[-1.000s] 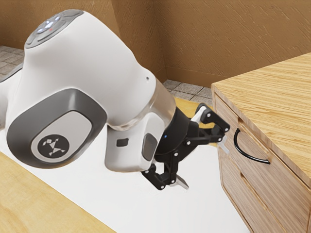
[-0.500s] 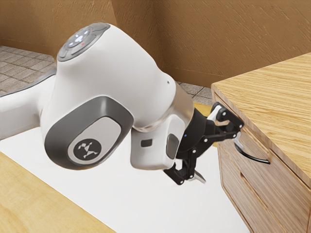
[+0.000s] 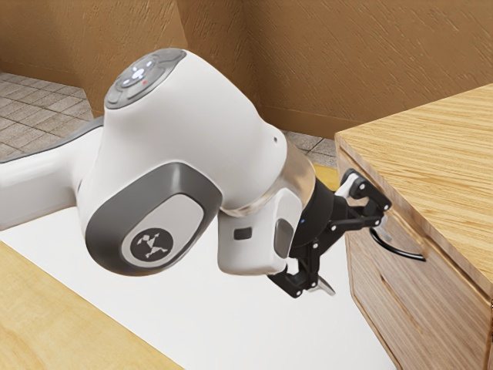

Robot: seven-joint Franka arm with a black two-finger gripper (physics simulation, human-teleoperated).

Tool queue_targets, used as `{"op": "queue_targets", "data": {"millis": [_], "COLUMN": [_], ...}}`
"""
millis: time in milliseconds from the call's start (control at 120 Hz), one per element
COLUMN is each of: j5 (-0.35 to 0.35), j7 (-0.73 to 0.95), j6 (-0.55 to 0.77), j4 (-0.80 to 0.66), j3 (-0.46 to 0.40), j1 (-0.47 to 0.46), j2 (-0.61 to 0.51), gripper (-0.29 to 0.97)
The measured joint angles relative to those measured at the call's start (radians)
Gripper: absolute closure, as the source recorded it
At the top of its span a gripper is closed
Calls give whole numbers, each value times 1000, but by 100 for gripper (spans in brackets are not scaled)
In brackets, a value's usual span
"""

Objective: Pull the drawer handle with one arm to open the drawer

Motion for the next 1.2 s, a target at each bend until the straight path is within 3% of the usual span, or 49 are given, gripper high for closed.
{"op": "queue_targets", "data": {"millis": [242, 433, 875, 1200], "j5": [0, -1, -2, -1], "j7": [-13, -24, -49, -68], "j6": [3, 3, 6, 15], "j4": [-9, -41, -125, -223], "j3": [0, 0, 0, 5], "j1": [0, 0, 1, 4], "j2": [-26, -50, -146, -243], "gripper": [19, 18, 33, 30]}}
